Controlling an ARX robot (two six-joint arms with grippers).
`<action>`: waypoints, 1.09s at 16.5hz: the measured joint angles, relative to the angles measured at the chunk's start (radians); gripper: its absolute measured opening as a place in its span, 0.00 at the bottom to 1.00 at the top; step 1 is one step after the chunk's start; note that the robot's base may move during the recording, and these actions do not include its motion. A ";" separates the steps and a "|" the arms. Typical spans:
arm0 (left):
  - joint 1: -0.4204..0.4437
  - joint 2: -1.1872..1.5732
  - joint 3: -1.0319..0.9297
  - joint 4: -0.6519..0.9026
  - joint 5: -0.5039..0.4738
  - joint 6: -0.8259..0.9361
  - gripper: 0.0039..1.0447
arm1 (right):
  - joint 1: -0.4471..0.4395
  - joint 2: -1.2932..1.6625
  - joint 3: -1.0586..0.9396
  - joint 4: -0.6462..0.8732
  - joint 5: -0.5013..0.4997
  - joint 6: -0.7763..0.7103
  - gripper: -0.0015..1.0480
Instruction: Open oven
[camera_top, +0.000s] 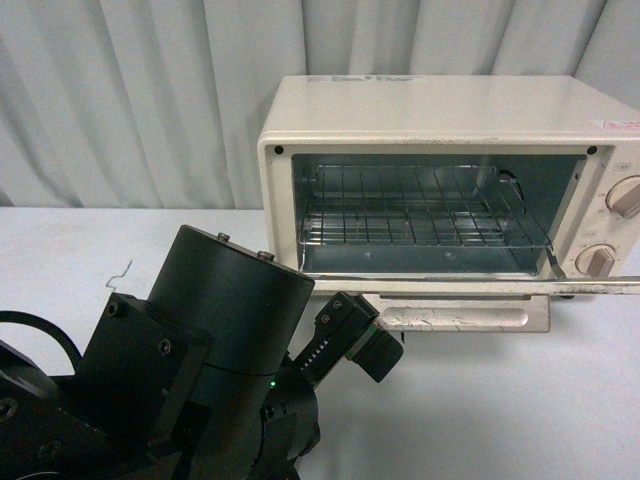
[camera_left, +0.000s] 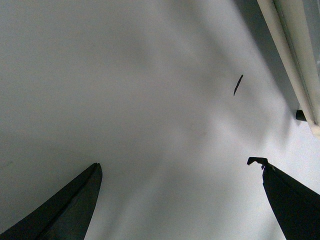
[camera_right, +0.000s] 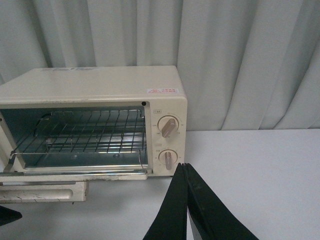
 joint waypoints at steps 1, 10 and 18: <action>0.000 0.000 0.000 0.000 0.000 0.000 0.94 | 0.000 -0.023 0.000 -0.022 0.000 0.000 0.02; 0.000 0.000 0.000 0.000 0.002 0.000 0.94 | 0.000 -0.268 0.003 -0.268 -0.002 0.000 0.02; 0.000 0.000 0.000 -0.001 0.000 0.000 0.94 | 0.000 -0.271 0.000 -0.279 -0.002 0.000 0.62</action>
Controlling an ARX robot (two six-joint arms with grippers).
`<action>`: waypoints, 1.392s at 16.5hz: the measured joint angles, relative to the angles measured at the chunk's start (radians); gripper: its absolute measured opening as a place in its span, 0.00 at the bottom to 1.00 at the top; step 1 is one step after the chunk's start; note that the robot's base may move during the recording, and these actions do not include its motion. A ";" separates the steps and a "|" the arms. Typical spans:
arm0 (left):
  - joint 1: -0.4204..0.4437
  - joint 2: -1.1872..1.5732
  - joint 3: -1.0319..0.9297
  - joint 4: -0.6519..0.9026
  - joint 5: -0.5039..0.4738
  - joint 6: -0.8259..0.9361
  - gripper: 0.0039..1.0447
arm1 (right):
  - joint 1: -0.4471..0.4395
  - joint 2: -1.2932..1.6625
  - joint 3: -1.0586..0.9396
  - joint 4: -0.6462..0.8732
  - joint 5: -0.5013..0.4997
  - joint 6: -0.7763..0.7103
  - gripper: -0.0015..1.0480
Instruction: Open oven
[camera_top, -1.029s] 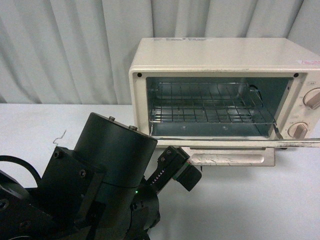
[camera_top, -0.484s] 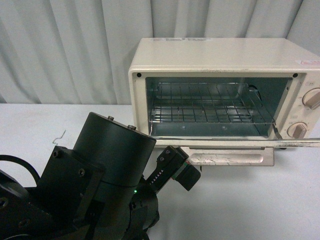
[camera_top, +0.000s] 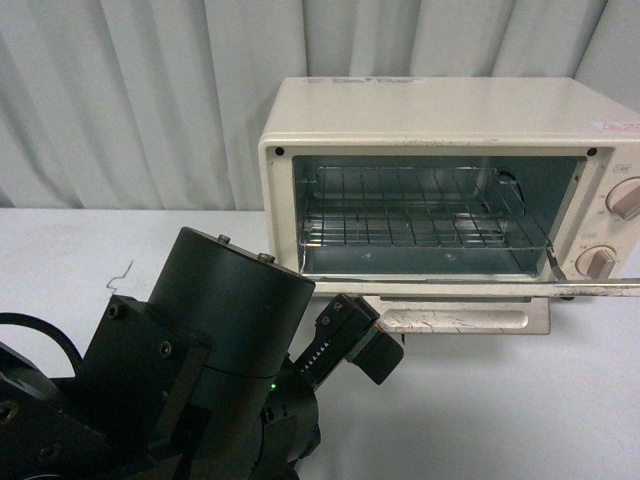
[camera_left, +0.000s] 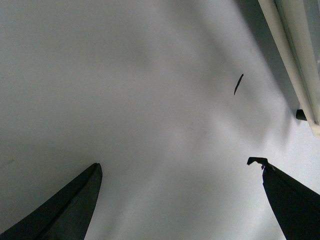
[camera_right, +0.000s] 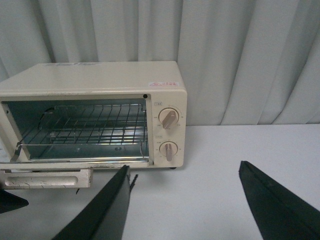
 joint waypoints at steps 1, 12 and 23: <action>0.000 0.000 0.000 0.000 0.000 0.000 0.94 | 0.000 0.000 0.000 0.000 0.000 0.000 0.72; 0.046 -0.175 -0.309 0.438 0.013 0.273 0.94 | 0.000 0.000 0.000 0.000 0.000 0.000 0.94; 0.260 -0.881 -0.574 0.320 -0.098 0.832 0.81 | 0.000 0.000 0.000 0.000 0.000 0.000 0.94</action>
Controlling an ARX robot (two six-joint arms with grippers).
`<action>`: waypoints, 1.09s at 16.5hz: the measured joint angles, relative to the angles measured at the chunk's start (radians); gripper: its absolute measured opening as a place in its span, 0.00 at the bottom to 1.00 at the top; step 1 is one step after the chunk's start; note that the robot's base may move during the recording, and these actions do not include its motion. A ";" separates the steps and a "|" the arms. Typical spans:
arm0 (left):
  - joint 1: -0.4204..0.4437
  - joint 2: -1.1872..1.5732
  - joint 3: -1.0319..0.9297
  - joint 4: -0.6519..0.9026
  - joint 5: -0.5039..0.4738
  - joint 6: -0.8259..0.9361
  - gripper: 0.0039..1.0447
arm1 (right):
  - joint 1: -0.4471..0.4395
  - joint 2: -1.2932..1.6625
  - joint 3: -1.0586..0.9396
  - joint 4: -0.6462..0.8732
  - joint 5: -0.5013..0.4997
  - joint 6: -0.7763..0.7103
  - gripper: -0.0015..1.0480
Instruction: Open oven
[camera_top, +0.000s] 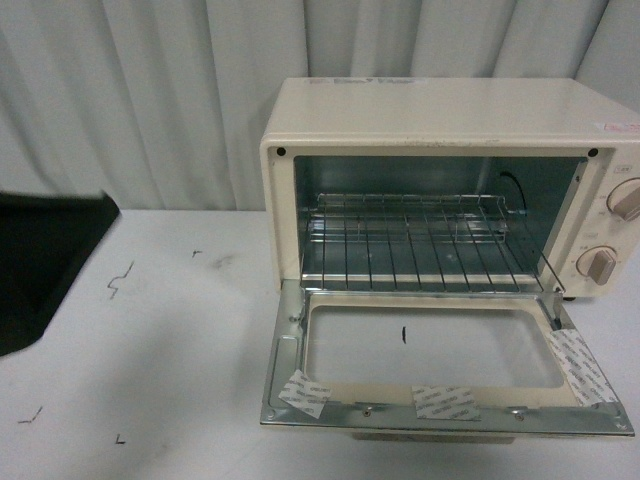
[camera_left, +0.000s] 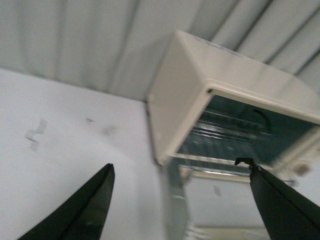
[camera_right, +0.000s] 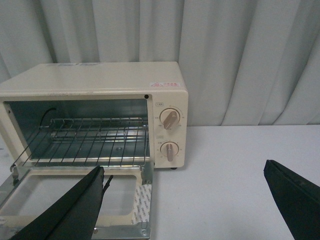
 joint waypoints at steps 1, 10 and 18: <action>0.008 -0.006 -0.065 0.103 -0.132 0.151 0.69 | 0.000 0.000 0.000 0.000 0.002 0.000 0.94; 0.226 -0.536 -0.149 -0.272 0.011 0.392 0.01 | 0.000 0.000 0.000 0.000 0.000 0.000 0.94; 0.331 -0.843 -0.150 -0.557 0.120 0.392 0.01 | 0.000 0.000 0.000 0.000 0.000 0.000 0.94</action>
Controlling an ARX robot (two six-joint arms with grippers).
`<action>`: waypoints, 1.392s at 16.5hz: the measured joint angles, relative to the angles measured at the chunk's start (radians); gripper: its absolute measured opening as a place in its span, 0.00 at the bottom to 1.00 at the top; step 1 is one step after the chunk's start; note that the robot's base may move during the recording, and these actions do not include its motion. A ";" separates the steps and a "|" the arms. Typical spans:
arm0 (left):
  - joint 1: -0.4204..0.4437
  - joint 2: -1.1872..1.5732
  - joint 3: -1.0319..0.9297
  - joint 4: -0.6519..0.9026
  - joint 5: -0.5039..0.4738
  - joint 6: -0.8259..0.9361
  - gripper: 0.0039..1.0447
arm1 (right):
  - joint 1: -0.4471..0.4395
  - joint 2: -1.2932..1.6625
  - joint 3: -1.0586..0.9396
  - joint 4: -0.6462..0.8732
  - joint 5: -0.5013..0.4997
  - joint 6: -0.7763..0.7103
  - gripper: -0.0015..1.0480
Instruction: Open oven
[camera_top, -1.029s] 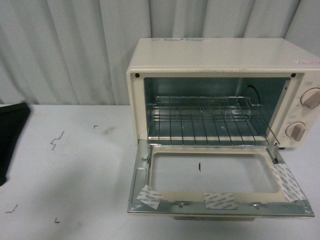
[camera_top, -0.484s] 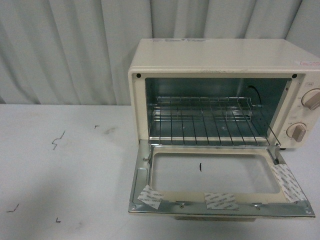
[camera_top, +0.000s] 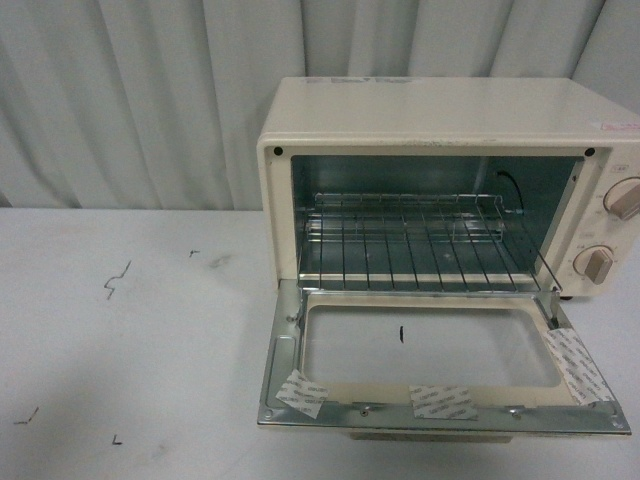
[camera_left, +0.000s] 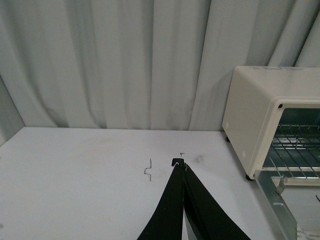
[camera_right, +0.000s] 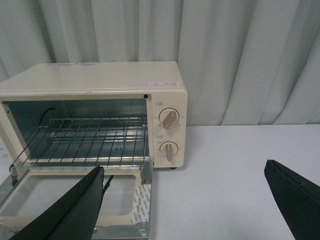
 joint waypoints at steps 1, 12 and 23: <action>0.000 -0.017 0.000 -0.015 0.000 0.000 0.01 | 0.000 0.000 0.000 0.000 0.000 0.000 0.94; 0.000 -0.296 0.006 -0.290 -0.001 0.000 0.01 | 0.000 0.000 0.000 -0.001 0.000 0.000 0.94; 0.002 -0.296 0.000 -0.307 0.000 0.000 0.72 | 0.000 0.000 0.000 0.000 0.000 0.000 0.94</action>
